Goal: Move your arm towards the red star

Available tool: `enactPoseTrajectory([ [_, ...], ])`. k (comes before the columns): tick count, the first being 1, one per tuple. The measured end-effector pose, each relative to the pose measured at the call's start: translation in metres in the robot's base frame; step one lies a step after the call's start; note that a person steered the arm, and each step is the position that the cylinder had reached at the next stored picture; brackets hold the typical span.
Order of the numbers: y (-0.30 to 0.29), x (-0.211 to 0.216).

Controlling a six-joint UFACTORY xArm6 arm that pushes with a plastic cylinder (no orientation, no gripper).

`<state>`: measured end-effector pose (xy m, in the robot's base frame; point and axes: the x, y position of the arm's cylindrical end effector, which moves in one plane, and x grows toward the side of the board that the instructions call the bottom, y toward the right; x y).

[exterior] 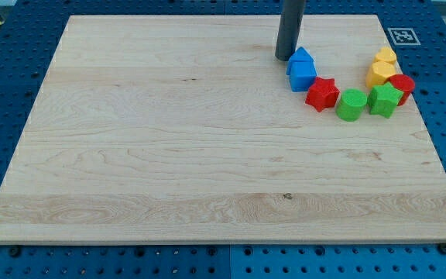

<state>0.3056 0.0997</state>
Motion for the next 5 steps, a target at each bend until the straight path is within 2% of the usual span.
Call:
enactPoseTrajectory([
  [3, -0.022, -0.014],
  [4, -0.007, -0.053],
  [5, 0.06, -0.06],
])
